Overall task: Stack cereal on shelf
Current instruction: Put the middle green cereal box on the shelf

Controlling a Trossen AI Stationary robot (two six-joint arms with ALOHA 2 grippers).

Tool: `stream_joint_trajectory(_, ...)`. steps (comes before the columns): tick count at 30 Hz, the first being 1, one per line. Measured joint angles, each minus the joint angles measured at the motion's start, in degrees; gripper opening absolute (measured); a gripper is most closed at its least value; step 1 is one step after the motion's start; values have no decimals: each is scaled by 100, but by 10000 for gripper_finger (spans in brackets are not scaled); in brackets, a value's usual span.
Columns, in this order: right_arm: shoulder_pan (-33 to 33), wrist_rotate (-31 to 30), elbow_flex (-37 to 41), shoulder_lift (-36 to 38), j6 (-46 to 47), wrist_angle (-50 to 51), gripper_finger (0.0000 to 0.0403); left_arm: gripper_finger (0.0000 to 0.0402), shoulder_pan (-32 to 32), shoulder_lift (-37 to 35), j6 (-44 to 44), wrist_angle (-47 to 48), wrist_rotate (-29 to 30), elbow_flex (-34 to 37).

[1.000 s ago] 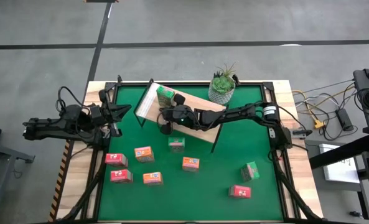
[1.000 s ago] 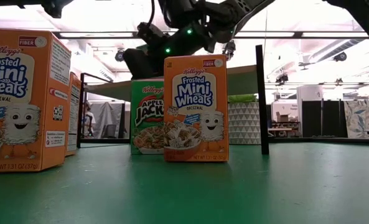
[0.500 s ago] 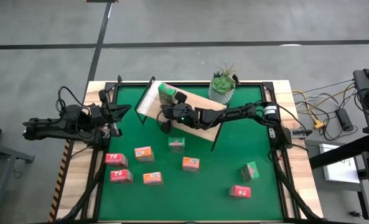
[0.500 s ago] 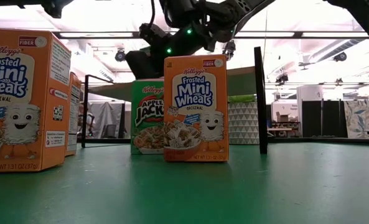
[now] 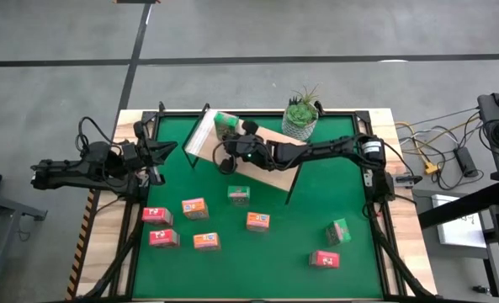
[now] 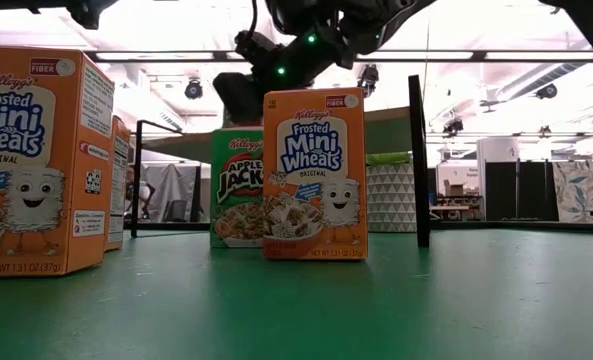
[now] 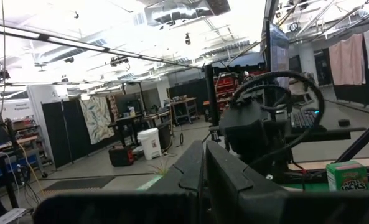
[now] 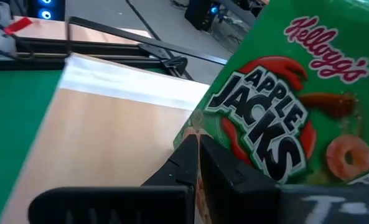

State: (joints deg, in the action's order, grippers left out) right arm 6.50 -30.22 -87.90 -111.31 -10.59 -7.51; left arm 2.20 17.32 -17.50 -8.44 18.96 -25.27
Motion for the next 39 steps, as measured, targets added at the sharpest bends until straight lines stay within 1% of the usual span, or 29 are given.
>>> stream_joint_trajectory(18,299,11,0,9,-205,2,8,1,0,0,-1,0,-2,1)
stream_joint_trajectory(25,240,23,2,15,-201,40,8,1,0,0,-1,0,-1,1)
stream_joint_trajectory(29,77,27,4,96,-198,110,8,1,0,0,-2,2,0,1)
stream_joint_trajectory(34,-228,45,4,427,-52,704,8,1,0,0,-2,33,-2,1)
stream_joint_trajectory(39,-307,63,4,882,297,1858,8,1,2,0,-4,46,0,1)
